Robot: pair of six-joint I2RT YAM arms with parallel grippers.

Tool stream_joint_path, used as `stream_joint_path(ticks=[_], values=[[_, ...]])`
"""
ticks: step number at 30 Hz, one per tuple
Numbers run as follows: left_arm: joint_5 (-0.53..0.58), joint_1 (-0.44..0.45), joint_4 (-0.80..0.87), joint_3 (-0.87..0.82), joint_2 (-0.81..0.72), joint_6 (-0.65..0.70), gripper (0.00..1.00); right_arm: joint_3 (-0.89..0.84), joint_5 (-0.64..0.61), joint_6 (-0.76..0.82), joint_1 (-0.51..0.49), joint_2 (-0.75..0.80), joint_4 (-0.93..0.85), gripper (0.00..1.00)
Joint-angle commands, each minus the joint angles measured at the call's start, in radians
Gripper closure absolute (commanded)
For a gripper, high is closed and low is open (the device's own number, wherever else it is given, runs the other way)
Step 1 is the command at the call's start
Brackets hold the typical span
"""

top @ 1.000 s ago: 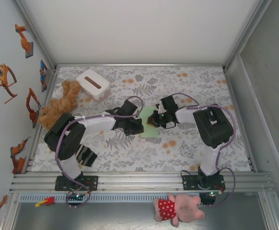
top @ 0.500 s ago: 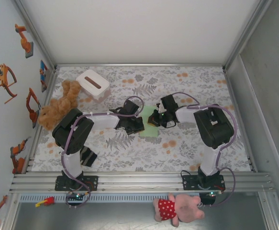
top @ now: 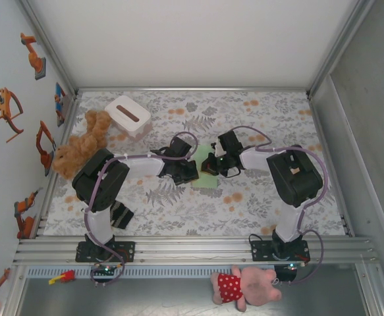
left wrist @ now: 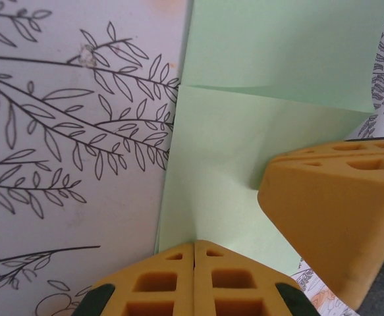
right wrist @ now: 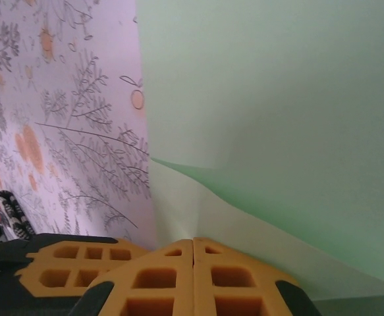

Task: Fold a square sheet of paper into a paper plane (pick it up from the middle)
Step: Fold the triangle a second time at the center of the table.

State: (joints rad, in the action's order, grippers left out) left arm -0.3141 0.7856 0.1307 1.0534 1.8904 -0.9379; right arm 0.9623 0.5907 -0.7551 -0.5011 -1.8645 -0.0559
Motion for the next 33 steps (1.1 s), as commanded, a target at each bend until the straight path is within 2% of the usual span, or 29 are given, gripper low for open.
stream_joint_path(ticks=[1, 5, 13, 19, 24, 25, 31, 33], values=[[0.029, 0.0, 0.117, 0.003, 0.046, -0.025, 1.0, -0.003, -0.039, 0.043, 0.003, -0.023, -0.048, 1.0], [0.05, 0.0, 0.178, -0.004, 0.052, -0.045, 1.0, -0.047, -0.06, 0.044, 0.053, -0.012, 0.003, 1.0], [0.046, 0.0, 0.182, -0.026, 0.055, -0.048, 1.0, -0.088, -0.074, 0.016, 0.226, 0.023, 0.055, 1.0], [0.032, 0.003, 0.177, 0.069, 0.034, -0.003, 0.95, -0.082, -0.1, 0.02, 0.219, 0.117, 0.005, 1.0], [0.008, 0.001, 0.079, 0.145, -0.007, 0.0, 0.83, -0.108, -0.139, 0.019, 0.214, 0.225, -0.06, 1.0], [0.008, -0.001, 0.055, 0.146, -0.012, -0.005, 0.78, -0.108, -0.141, 0.019, 0.211, 0.24, -0.081, 0.98], [0.01, -0.026, -0.031, 0.125, 0.007, -0.025, 0.68, -0.132, -0.122, -0.032, 0.17, 0.276, -0.1, 0.77], [0.002, -0.04, -0.05, 0.122, 0.021, -0.032, 0.67, -0.139, -0.122, -0.06, 0.148, 0.27, -0.089, 0.64]])
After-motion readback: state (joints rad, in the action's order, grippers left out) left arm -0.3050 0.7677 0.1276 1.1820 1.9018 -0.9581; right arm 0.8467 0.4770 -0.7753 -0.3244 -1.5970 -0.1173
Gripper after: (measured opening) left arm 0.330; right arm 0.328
